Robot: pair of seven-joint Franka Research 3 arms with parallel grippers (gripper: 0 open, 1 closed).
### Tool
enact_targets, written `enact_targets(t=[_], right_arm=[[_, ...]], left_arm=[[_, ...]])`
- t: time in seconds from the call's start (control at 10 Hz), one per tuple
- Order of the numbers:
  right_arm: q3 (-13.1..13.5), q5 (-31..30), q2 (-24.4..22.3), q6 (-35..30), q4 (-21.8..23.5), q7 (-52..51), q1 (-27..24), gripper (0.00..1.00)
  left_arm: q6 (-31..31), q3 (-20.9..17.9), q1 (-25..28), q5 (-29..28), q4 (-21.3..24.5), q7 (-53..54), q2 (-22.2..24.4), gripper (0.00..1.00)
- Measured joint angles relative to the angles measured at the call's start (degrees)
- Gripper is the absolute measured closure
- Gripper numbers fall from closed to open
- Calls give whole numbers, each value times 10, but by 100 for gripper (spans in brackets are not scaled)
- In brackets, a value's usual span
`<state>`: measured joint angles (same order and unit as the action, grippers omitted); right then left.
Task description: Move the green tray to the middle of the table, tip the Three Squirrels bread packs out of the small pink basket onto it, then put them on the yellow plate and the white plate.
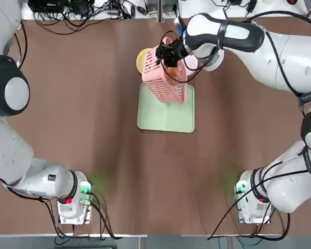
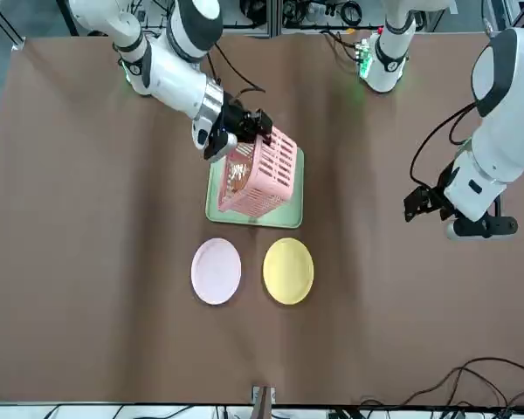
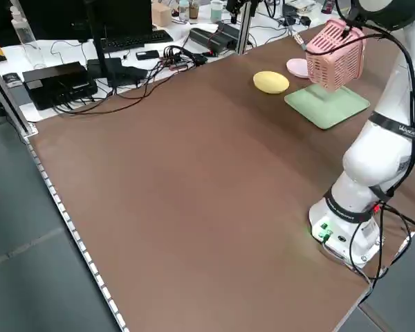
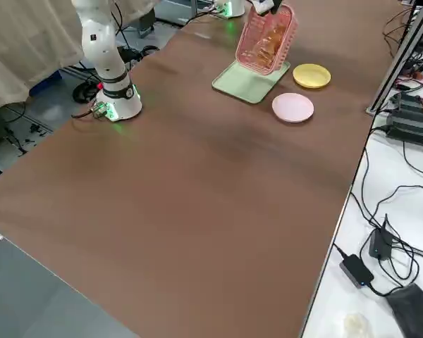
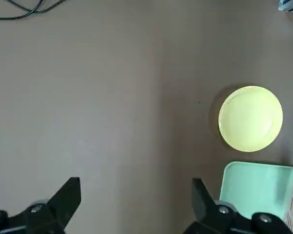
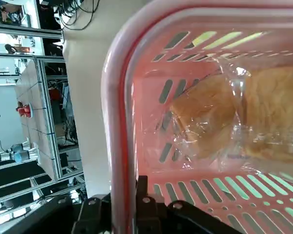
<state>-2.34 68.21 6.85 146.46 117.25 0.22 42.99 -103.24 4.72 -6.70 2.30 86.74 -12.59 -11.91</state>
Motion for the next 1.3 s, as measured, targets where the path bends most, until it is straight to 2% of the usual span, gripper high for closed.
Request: enact_targets(t=[0.1,0.2,0.5,0.8,0.9,1.0,1.3], right_arm=[[-2,8,6,0,0,-5,-2,93],[-22,17,10,3,0,-11,-21,93],[-194,73,22,35,2,-70,-180,93],[-308,188,29,36,21,-199,-293,93],[-330,233,29,35,32,-249,-315,93],[-341,278,29,28,42,-297,-327,93],[-355,360,29,11,59,-384,-338,93]], left_arm=[[0,0,0,0,0,0,0,0],[0,0,0,0,0,0,-1,0],[0,0,-4,0,0,0,-1,0],[0,0,-4,0,0,0,-1,0],[0,0,-4,0,0,0,-1,0],[0,0,-4,0,0,0,-1,0],[0,0,-4,0,0,0,-1,0]])
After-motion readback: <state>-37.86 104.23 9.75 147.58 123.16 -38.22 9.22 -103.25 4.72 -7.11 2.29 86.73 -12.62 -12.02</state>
